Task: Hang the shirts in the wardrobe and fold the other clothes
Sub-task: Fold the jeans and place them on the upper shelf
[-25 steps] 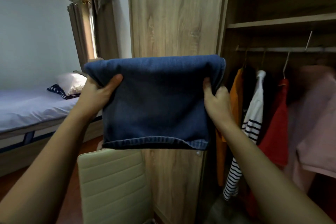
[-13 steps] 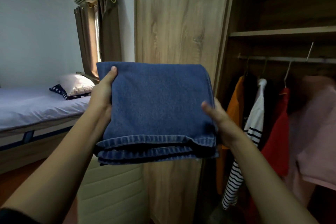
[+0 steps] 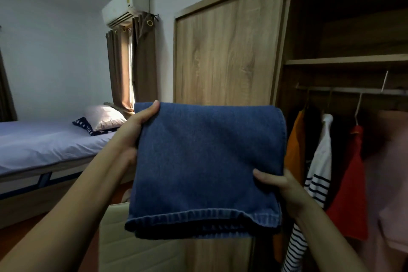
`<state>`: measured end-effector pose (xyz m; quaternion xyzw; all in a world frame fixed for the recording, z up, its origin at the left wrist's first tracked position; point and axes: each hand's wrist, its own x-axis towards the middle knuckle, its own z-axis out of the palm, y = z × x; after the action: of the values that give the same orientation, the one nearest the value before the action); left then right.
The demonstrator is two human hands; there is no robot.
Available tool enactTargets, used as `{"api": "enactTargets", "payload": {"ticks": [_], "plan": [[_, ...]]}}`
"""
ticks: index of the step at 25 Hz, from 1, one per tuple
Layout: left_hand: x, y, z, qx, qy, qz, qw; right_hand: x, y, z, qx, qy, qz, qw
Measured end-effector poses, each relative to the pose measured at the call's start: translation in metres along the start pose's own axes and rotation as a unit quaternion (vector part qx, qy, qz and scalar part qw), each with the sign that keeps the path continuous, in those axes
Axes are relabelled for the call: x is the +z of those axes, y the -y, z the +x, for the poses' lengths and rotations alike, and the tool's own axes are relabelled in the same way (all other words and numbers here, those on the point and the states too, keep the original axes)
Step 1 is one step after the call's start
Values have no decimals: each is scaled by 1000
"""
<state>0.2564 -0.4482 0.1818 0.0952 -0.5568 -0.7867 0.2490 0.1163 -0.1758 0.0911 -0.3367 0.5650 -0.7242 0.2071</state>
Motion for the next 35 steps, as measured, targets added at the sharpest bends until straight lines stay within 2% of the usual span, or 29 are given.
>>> {"api": "enactTargets", "payload": {"ticks": [3,6,10,13,16,20,25,28,31,33,35], "plan": [[2,4,-1,21,43,-41,998,-1,-5,-7,12,9,-6,1000],[7,9,1,52,30,-15,998,5,-4,-11,-39,-15,-18,999],[2,12,11,-15,30,-20,999,13,4,-12,-96,-45,-16,994],[-2,16,12,-19,63,-39,997,11,9,-12,-131,-91,1,987],[-10,32,-2,-31,92,1,995,10,17,-12,-146,-101,30,984],[-7,76,-33,-13,179,74,981,0,28,-11,-151,-141,17,978],[34,79,-4,-20,103,8,995,-12,64,-29,-90,-160,-47,982],[72,69,19,-41,125,5,991,-31,92,-64,-105,-125,-61,985],[111,70,29,-42,184,1,982,-44,103,-98,-137,-206,-166,955],[143,71,32,-31,224,1,974,-54,107,-114,-189,-270,-248,911],[180,70,37,-8,269,2,963,-74,121,-125,-204,-304,-287,885]]}}
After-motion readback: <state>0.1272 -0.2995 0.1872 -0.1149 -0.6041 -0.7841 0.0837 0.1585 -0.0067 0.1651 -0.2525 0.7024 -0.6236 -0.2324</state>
